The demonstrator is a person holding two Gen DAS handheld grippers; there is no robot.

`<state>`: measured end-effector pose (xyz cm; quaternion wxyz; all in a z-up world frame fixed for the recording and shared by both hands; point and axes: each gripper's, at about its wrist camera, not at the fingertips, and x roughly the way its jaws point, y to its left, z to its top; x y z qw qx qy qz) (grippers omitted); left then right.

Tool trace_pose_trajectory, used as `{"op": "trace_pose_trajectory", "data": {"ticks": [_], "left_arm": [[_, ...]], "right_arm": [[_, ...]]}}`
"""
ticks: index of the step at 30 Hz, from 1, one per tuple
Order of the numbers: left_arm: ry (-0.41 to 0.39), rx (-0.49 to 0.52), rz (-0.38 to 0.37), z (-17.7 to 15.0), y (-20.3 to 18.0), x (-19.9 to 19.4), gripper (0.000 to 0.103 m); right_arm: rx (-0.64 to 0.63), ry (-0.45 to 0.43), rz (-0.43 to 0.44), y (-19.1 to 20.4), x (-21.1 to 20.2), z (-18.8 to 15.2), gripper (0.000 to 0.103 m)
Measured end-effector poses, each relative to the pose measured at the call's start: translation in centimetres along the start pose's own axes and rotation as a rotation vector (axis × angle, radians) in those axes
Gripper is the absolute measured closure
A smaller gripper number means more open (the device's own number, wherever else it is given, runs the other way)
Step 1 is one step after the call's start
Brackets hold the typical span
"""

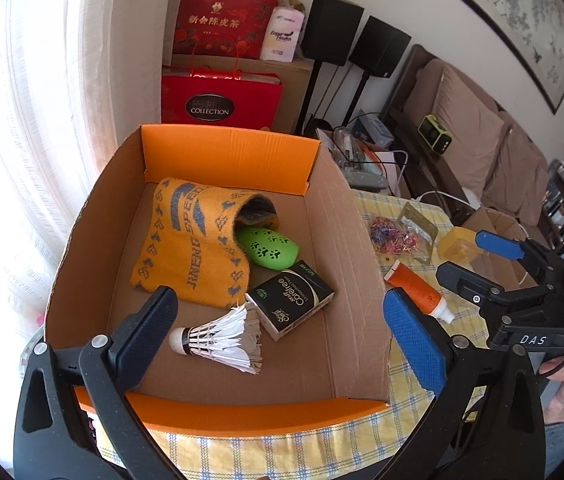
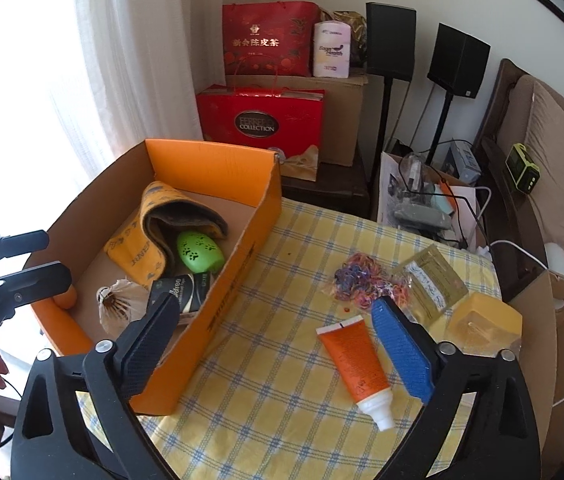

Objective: Organize objects
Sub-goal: 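Withdraw both open tools from the box back over the table, then grasp the bag of coloured rubber bands with the right tool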

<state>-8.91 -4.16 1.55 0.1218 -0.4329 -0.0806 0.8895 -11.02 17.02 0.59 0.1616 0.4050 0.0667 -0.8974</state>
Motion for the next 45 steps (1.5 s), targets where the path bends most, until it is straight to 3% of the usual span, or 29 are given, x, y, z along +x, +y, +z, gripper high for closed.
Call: {"op": "trace_pose_trajectory", "data": {"ticks": [15,27,35,45], "left_arm": [[-0.018,0.107,0.003,0.5,-6.8,1.7,0.000],[0.014,0.142,-0.100,1.6,-11.2,4.6,0.000],[0.020,0.151,-0.085,2.8,-12.0,5.9,0.006],[0.016,0.138,-0.082,4.1,-11.4,6.8,0.008]], "right_arm": [[0.095,-0.008,-0.098,-5.9,-2.5,-1.8,0.000],[0.205,-0.016,-0.133,-11.5,-3.8,-2.4,0.000],[0.244,0.001,-0.097,-13.2,-2.1,-1.8,0.001],[0.199,0.046,-0.082,-12.3,2.9,0.1,0.013]]}}
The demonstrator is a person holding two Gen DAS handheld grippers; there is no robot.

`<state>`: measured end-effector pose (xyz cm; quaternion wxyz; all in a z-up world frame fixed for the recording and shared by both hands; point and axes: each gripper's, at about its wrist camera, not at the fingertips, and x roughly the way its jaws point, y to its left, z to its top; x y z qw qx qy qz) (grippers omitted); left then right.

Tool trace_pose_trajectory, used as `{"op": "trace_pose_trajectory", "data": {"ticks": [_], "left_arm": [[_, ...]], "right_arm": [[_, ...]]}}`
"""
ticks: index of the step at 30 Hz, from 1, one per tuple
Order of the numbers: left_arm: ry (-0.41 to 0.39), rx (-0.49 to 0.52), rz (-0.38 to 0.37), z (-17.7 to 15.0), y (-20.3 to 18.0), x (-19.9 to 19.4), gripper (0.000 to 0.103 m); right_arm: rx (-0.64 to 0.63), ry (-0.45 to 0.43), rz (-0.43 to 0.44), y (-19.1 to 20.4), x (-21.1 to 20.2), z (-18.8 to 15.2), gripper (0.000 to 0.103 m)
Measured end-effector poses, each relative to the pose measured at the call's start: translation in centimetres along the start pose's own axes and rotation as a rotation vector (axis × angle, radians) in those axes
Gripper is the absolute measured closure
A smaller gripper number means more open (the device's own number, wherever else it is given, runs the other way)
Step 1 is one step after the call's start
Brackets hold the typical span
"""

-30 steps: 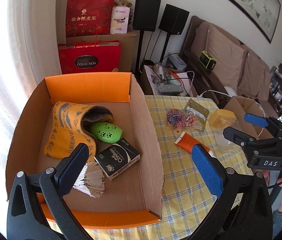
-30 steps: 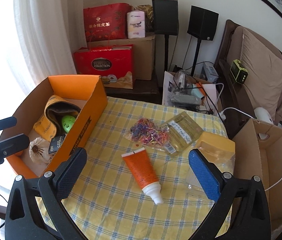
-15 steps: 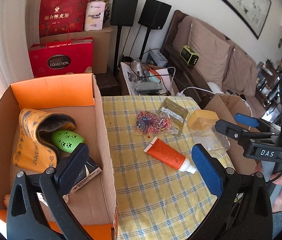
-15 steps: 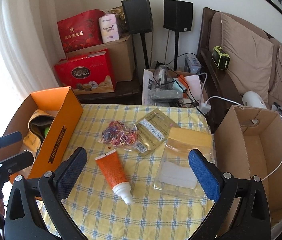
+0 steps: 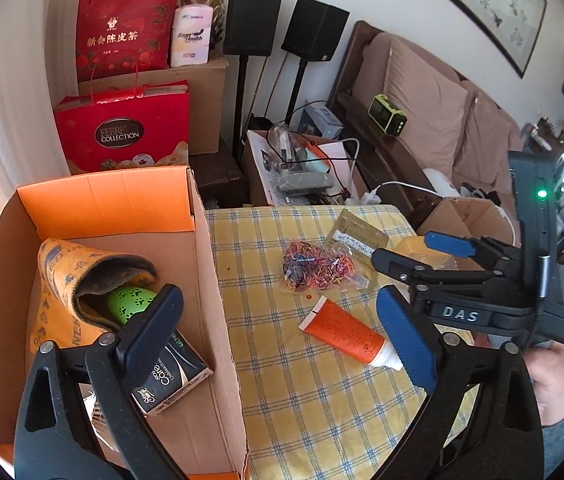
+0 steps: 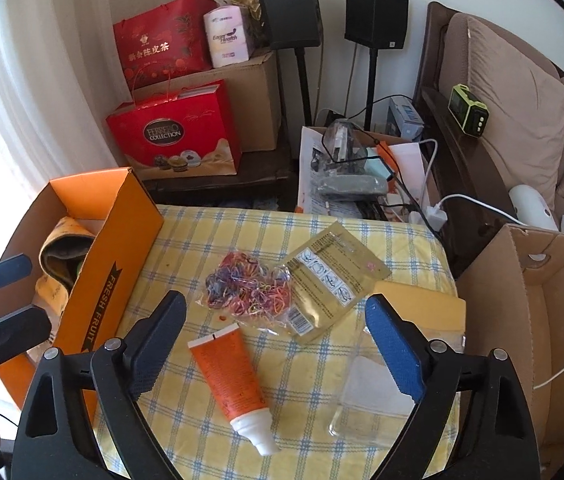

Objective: Organize objects
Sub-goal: 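Grasp the bag of coloured rubber bands with the right tool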

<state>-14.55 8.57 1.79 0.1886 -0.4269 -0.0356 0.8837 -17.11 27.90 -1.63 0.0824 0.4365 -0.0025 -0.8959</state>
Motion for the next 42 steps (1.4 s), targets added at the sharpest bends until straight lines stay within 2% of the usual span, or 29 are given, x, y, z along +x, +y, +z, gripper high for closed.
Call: {"op": "trace_pose_trajectory", "data": {"ticks": [6,15,22,23,27,29,32,42], "left_arm": [[0.002,-0.016,0.013,0.1,1.2,0.1,0.009],[0.004,-0.023,0.016,0.3,2.3,0.4,0.009],[0.010,-0.027,0.004,0.3,2.3,0.8,0.009],[0.011,-0.028,0.002,0.3,2.3,0.8,0.009],[0.014,-0.028,-0.005,0.1,2.2,0.8,0.009],[0.015,-0.027,-0.011,-0.1,1.9,0.7,0.009],[0.020,-0.015,-0.020,-0.3,1.2,0.4,0.009],[0.047,0.028,-0.062,-1.4,-1.9,0.0,0.009]], "right_arm": [[-0.006,0.071,-0.005,1.1,5.0,0.9,0.026],[0.040,0.143,-0.025,1.4,10.2,1.3,0.027],[0.045,0.181,-0.032,1.8,12.6,1.0,0.027],[0.041,0.179,-0.037,1.9,12.7,1.0,0.030],[0.008,0.166,-0.058,2.3,12.6,0.8,0.055],[0.004,0.164,-0.055,2.4,12.4,0.7,0.060],[-0.013,0.146,-0.054,2.6,11.7,0.5,0.078],[0.041,0.023,0.014,0.6,4.3,0.6,0.081]]}}
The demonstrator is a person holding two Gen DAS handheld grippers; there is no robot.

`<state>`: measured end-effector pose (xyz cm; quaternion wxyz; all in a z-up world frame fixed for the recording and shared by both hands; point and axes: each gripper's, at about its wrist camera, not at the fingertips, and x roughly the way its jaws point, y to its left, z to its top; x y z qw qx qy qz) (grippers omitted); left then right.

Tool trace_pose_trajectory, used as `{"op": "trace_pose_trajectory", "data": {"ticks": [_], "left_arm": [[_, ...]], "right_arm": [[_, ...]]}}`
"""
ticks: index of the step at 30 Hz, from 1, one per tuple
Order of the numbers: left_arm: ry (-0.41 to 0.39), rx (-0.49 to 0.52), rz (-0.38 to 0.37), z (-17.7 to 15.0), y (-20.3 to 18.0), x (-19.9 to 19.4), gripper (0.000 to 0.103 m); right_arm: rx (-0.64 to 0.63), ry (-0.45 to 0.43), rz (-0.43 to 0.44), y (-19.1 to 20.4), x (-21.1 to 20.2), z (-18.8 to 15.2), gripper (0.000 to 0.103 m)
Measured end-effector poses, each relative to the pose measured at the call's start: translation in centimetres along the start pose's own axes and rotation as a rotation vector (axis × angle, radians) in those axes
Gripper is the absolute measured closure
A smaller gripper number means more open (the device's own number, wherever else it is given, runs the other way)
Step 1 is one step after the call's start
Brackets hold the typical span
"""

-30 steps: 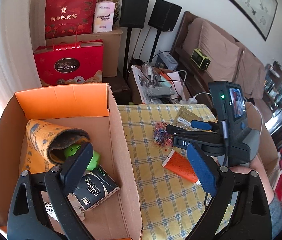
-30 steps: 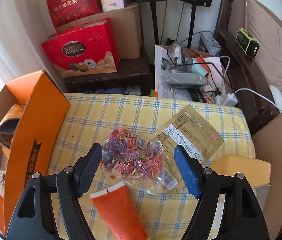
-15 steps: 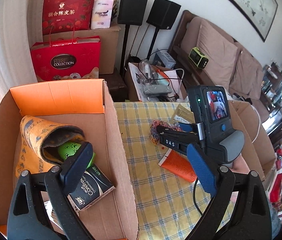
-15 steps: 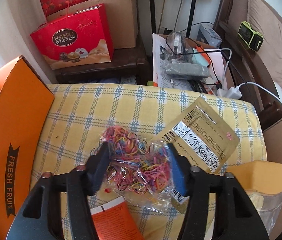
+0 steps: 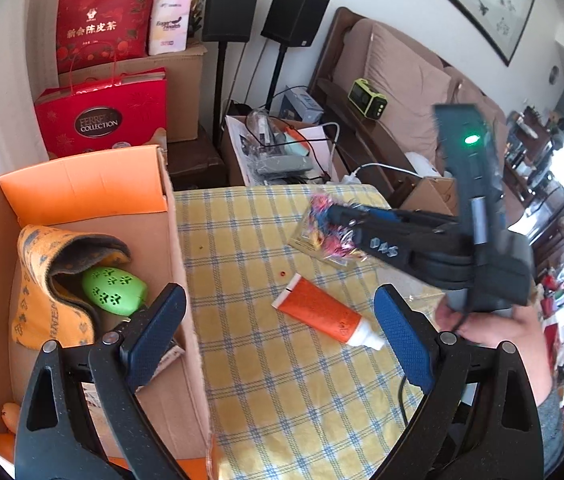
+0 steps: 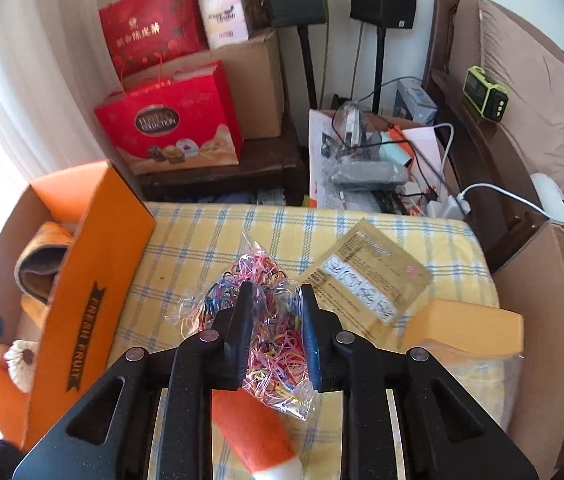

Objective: Organize objects
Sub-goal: 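Grasp the bag of coloured rubber bands with the right tool, then grasp the orange tube with the left tool while the right tool holds the rubber band bag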

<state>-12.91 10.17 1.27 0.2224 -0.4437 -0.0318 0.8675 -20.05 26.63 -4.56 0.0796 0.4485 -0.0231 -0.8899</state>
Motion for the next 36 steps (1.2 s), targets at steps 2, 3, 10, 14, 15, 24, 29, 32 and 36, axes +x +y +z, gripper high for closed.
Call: {"op": "trace_pose_trajectory", "data": {"ticks": [2,3,10,14,15,24,29,32,36], "left_arm": [[0.003,0.007,-0.005,-0.2,-0.8,0.1,0.009],[0.005,0.012,-0.009,-0.3,-1.2,0.2,0.009],[0.053,0.074,-0.027,-1.5,-4.8,2.0,0.022],[0.108,0.075,-0.036,-2.3,-6.3,4.6,0.025],[0.120,0.073,-0.031,-2.5,-6.5,5.3,0.027],[0.245,-0.070,0.012,-3.5,-4.5,12.5,0.030],[0.252,-0.084,0.010,-3.4,-4.7,13.3,0.029],[0.264,-0.079,0.019,-3.2,-5.1,13.9,0.030],[0.254,-0.044,0.062,-3.1,-5.9,14.5,0.035]], "right_arm": [[0.014,-0.028,0.008,-0.7,-1.9,-0.2,0.081],[0.022,-0.043,0.008,-1.1,-2.9,-0.3,0.081],[0.079,-0.110,-0.007,-4.2,-8.4,-1.9,0.081],[0.109,-0.118,-0.012,-6.0,-10.4,-3.3,0.081],[0.116,-0.121,-0.014,-6.3,-10.8,-3.7,0.081],[0.136,-0.129,-0.033,-8.1,-12.3,-6.4,0.081],[0.135,-0.125,-0.030,-8.4,-12.3,-7.2,0.081],[0.139,-0.119,-0.022,-8.6,-12.0,-7.5,0.081],[0.149,-0.115,-0.016,-8.9,-11.7,-7.8,0.081]]}}
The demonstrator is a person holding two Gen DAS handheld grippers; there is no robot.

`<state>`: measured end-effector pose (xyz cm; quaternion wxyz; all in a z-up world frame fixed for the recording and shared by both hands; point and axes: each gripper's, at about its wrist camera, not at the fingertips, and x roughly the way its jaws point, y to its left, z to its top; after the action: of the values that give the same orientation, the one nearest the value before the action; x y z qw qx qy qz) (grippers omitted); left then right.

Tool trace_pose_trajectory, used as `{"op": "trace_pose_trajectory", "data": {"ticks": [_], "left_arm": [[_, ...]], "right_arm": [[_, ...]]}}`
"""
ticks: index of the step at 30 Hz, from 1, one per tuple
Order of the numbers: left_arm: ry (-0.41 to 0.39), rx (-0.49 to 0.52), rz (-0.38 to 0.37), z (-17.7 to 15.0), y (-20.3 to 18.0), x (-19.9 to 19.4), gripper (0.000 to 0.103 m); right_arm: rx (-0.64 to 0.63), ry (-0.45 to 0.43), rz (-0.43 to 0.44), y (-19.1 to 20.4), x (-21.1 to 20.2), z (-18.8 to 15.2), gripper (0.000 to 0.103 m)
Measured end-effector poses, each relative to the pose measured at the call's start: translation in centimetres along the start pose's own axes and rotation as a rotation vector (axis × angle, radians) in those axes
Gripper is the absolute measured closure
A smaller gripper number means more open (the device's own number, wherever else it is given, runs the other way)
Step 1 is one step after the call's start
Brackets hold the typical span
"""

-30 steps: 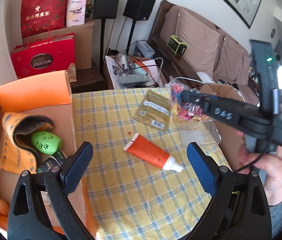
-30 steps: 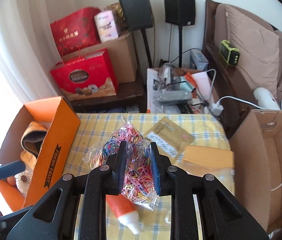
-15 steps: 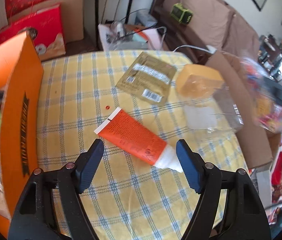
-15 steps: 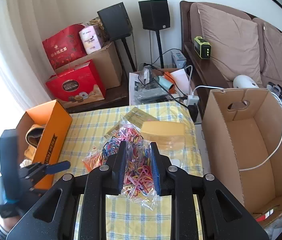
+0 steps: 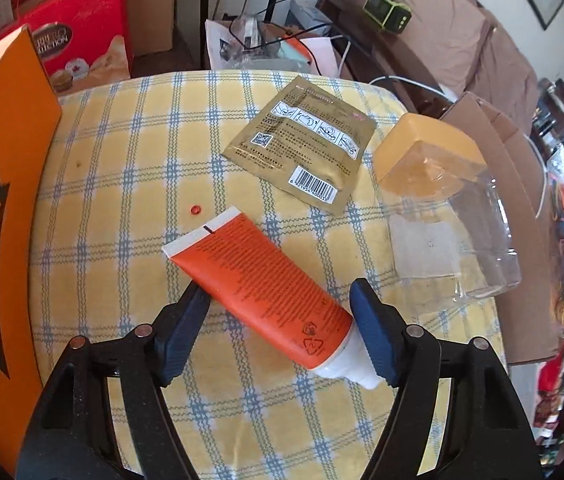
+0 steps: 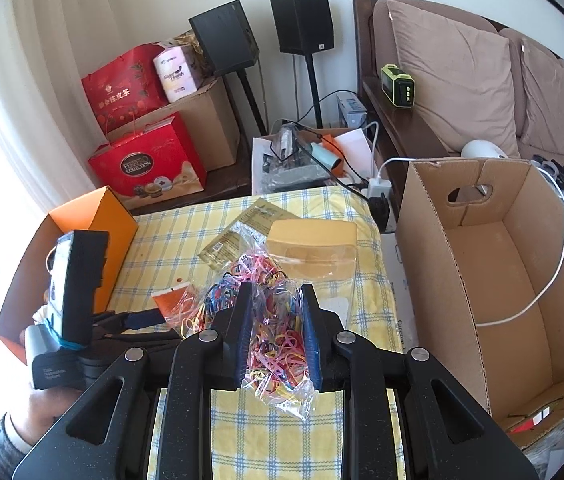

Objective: Organize objects
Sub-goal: 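Grasp the orange tube with the left tool while the right tool holds the rubber band bag, then carry the orange tube and rubber band bag into the cardboard box with both tools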

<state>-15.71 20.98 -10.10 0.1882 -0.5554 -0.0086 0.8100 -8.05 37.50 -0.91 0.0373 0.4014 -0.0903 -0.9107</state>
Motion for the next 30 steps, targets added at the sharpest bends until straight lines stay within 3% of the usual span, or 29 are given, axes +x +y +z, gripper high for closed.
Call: {"op": "trace_pose_trajectory", "data": {"ticks": [2,7,9,14,30], "left_arm": [[-0.015,0.013,0.007,-0.1,-0.2,0.0,0.037],[-0.027,0.061,0.040,-0.2,-0.9,0.2,0.064],[-0.030,0.072,0.047,-0.2,-0.9,0.2,0.067],[-0.052,0.078,0.049,-0.4,-0.6,-1.0,0.070],[-0.207,0.058,-0.016,0.6,2.6,-11.4,0.073]], "right_arm": [[0.005,0.002,0.004,-0.2,0.1,-0.2,0.081],[0.014,0.005,0.006,-0.6,0.1,-0.3,0.081],[0.020,0.004,0.012,-0.7,0.0,-0.4,0.081],[0.012,-0.005,0.016,-0.1,-0.4,-0.2,0.081],[-0.070,-0.038,0.067,5.4,-1.4,1.9,0.081]]}}
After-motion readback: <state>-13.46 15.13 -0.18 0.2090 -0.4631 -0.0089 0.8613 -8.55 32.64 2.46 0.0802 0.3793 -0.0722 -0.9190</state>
